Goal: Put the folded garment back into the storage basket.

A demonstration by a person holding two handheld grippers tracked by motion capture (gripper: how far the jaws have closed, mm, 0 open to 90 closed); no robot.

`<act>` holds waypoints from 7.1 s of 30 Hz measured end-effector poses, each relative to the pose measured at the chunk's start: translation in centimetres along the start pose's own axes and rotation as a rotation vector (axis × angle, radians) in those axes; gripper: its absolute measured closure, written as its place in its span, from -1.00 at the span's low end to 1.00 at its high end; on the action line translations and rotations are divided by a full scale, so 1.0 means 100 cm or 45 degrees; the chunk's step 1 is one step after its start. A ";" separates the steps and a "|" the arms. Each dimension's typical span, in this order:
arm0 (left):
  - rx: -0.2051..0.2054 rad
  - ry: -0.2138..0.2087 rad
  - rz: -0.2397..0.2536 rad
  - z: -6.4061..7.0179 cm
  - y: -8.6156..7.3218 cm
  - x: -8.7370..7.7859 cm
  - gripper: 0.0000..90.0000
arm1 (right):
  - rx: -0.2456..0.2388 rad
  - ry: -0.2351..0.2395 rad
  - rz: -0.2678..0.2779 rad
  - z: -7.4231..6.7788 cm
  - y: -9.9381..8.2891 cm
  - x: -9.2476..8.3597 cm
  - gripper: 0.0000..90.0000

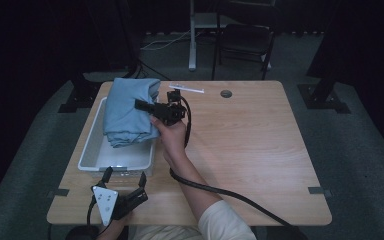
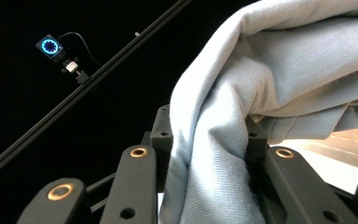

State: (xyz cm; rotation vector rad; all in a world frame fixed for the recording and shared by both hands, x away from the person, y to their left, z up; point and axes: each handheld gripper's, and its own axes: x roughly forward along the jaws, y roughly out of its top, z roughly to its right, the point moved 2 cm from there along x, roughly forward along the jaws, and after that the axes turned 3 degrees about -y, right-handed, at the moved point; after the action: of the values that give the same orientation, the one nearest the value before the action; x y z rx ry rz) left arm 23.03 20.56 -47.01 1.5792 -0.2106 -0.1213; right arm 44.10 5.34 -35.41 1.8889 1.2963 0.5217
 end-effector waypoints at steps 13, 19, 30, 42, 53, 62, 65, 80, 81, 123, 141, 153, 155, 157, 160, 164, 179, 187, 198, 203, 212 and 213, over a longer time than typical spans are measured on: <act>-0.007 -0.005 0.001 0.000 0.000 0.000 -0.98 | 0.027 0.012 -0.030 0.000 -0.009 0.019 0.50; -0.005 -0.005 0.002 0.000 0.000 0.000 -0.98 | 0.035 0.012 -0.042 0.000 -0.012 0.027 0.50; -0.004 -0.006 0.003 0.000 0.000 0.000 -0.98 | 0.076 -0.043 -0.081 0.015 -0.022 0.035 0.50; -0.001 -0.006 -0.001 0.000 0.000 0.000 -0.98 | 0.116 -0.113 -0.167 0.028 -0.033 0.045 0.50; -0.003 -0.009 0.002 0.000 0.000 0.000 -0.98 | 0.118 -0.110 -0.197 0.019 -0.032 0.053 0.50; -0.007 -0.012 0.006 0.000 0.000 0.000 -0.98 | 0.129 -0.127 -0.230 0.018 -0.035 0.064 0.50; -0.006 -0.013 0.005 0.000 0.000 0.000 -0.98 | 0.119 -0.145 -0.236 0.017 -0.035 0.065 0.50; -0.003 -0.008 0.003 0.000 0.000 0.000 -0.98 | -0.028 -0.271 -0.484 0.012 -0.036 0.073 0.17; -0.002 -0.005 0.002 0.000 0.000 0.000 -0.98 | -0.036 -0.280 -0.487 0.012 -0.036 0.073 0.14; -0.002 -0.009 0.002 0.000 0.000 0.000 -0.98 | -0.623 -0.240 -0.440 -0.013 -0.066 0.047 -0.98; -0.001 -0.009 0.001 0.000 0.000 0.000 -0.98 | -0.621 -0.217 -0.374 -0.019 -0.062 0.021 -0.98; -0.003 -0.009 0.001 0.000 0.000 0.000 -0.98 | -0.612 -0.232 -0.334 -0.009 -0.069 0.002 -0.98; -0.003 -0.009 0.001 0.000 0.000 0.000 -0.97 | -0.618 -0.245 -0.332 -0.008 -0.070 -0.002 -0.98; -0.003 -0.009 0.002 0.000 0.000 0.000 -0.97 | -0.614 -0.244 -0.326 -0.007 -0.070 -0.006 -0.98; -0.001 -0.012 0.002 0.000 0.000 0.000 -0.98 | -0.599 -0.237 -0.325 -0.006 -0.070 -0.011 -0.98; -0.003 -0.010 0.005 0.000 0.000 -0.001 -0.98 | -0.578 -0.240 -0.310 -0.006 -0.070 -0.020 -0.98; -0.001 -0.013 0.005 0.000 0.000 -0.001 -0.98 | -0.618 -0.267 -0.304 -0.009 -0.073 -0.049 -0.98; -0.001 -0.011 0.004 0.000 0.000 -0.001 -0.98 | -0.615 -0.271 -0.278 -0.010 -0.071 -0.065 -0.98; -0.002 -0.009 0.006 0.000 0.000 -0.001 -0.98 | -0.615 -0.300 -0.258 -0.006 -0.070 -0.093 -0.98; -0.001 -0.007 0.005 0.000 0.000 -0.001 -0.97 | -0.616 -0.333 -0.238 -0.003 -0.068 -0.106 -0.98; 0.000 -0.006 0.002 0.000 0.000 -0.001 -0.98 | -0.616 -0.366 -0.220 -0.001 -0.065 -0.131 -0.98; 0.001 -0.007 0.001 0.000 0.000 -0.001 -0.98 | -0.613 -0.366 -0.217 0.000 -0.065 -0.133 -0.98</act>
State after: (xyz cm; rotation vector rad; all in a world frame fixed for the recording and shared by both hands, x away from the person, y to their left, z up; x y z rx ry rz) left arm 22.96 20.61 -47.02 1.5801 -0.2157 -0.1247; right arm 34.93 -5.64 -39.30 1.3821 1.0206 0.4103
